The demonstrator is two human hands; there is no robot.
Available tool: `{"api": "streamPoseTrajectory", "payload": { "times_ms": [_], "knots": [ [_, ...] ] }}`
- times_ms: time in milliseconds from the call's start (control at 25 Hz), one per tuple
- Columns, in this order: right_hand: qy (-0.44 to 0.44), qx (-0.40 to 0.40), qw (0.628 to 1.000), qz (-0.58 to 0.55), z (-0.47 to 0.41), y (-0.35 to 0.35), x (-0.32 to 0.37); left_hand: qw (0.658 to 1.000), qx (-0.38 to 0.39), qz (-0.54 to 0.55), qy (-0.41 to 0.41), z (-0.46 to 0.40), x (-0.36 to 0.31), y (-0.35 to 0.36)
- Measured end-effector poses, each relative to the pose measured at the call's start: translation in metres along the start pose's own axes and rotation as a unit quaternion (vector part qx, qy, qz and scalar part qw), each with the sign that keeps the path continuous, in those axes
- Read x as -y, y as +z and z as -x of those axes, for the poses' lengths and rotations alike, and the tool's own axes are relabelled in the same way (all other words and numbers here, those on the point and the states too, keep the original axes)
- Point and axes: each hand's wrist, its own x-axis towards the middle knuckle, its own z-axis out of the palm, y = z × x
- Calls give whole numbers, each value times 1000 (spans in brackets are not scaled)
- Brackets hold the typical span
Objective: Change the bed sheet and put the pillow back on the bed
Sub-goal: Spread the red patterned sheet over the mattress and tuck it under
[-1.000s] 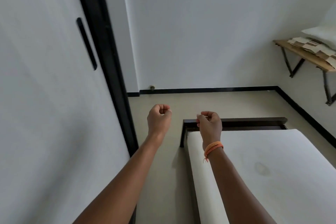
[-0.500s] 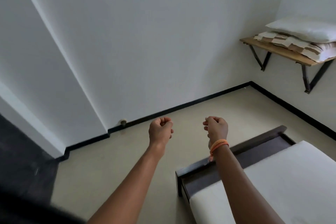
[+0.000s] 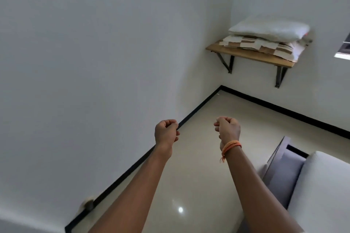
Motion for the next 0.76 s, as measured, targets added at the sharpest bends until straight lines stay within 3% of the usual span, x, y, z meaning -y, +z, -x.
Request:
{"api": "streamPoseTrajectory", "payload": {
  "times_ms": [320, 600, 760],
  "knots": [
    [-28, -131, 991, -25, -123, 107, 48, 987, 161, 8, 21, -194, -95, 80],
    [-51, -272, 960, -51, -271, 66, 82, 955, 297, -21, 7, -283, -109, 240],
    [-64, -305, 946, -88, -386, 41, 135, 939, 340, -59, -4, -330, -135, 363]
  ]
}}
